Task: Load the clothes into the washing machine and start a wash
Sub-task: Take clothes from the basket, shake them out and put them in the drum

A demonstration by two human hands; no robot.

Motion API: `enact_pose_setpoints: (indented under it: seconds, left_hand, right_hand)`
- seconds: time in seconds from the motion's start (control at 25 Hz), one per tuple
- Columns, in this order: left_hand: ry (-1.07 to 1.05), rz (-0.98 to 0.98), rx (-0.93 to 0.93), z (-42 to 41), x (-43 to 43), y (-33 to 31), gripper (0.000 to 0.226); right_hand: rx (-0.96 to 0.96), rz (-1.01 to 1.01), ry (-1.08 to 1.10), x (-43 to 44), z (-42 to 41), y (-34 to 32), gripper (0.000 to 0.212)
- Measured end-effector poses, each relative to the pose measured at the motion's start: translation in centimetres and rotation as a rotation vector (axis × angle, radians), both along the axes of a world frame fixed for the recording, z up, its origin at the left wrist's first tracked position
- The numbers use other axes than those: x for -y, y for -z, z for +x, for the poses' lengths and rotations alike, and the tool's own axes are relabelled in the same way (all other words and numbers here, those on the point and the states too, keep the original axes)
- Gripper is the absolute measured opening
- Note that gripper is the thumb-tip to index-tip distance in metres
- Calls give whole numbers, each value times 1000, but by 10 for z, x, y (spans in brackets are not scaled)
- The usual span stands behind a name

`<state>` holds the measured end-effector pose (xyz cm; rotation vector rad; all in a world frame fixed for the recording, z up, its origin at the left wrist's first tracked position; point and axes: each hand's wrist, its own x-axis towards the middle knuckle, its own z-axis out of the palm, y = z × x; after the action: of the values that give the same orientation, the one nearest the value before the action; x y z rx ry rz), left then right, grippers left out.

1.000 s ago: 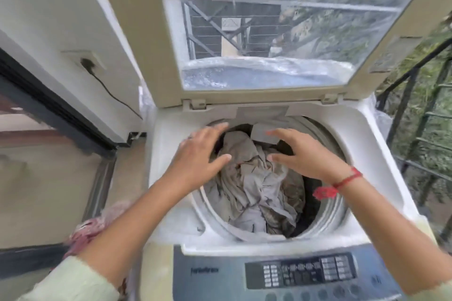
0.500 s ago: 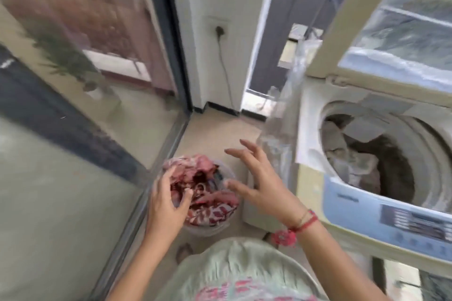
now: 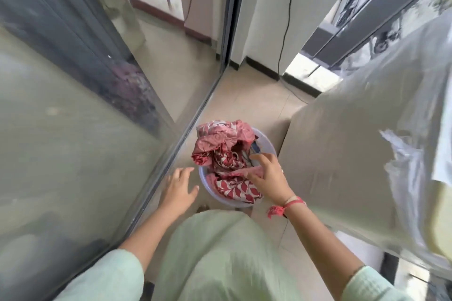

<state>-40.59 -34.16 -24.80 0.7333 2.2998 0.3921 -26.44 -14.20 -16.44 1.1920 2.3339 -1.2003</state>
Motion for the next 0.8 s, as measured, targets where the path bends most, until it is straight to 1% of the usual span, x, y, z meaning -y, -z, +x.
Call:
enact_pose_setpoints:
  seconds: [0.08,0.16,0.24,0.28,0.32,0.4,0.44,0.52,0.6,0.64,0.68,0.8]
  left_hand:
    - [107,-30,-23,-8,-20,43,57]
    - [224,-4,-82,-9,-43,84,60]
    - [346,25,-146,-5,-65,124,68]
    - [377,32,-172,-3,-73,147,76]
    - [373,37,-204,-1,-78,166,88]
    - [269,62,-243,-2,-85,192,110]
    - [197,86,-256,-4,-90,199,117]
    - [105,146,-271,-11,-100,213,121]
    - [89,160,-247,-19,-106,219,119]
    - [93,152,-229,-22,-107,221,118]
    - [100,137,-209,-23,-107,221,117]
    - [51,80,-140,-20,-100,211,112]
  right_hand:
    - [112,-41,50,-12,-7,68,42]
    - [210,-60,65,-24,-17,134,44]
    - [262,-63,17,-35,-27,202,60]
    - [280,-86,-10,-40,-34,237,68]
    - [279,-102,-20,-44,-41,265,69]
    - [243,-106,61,-48,-53,323,59]
    - [227,-118,122,-49,-59,344,57]
    - [248,-170,142,-50,-66,393,63]
    - [319,-214,57,-47,-72,417,64]
    - [346,-165,33,-43,-73,419,61]
    - [335,-77,43,-39,-72,411,56]
    - [129,135,231,-20,-50,354,33]
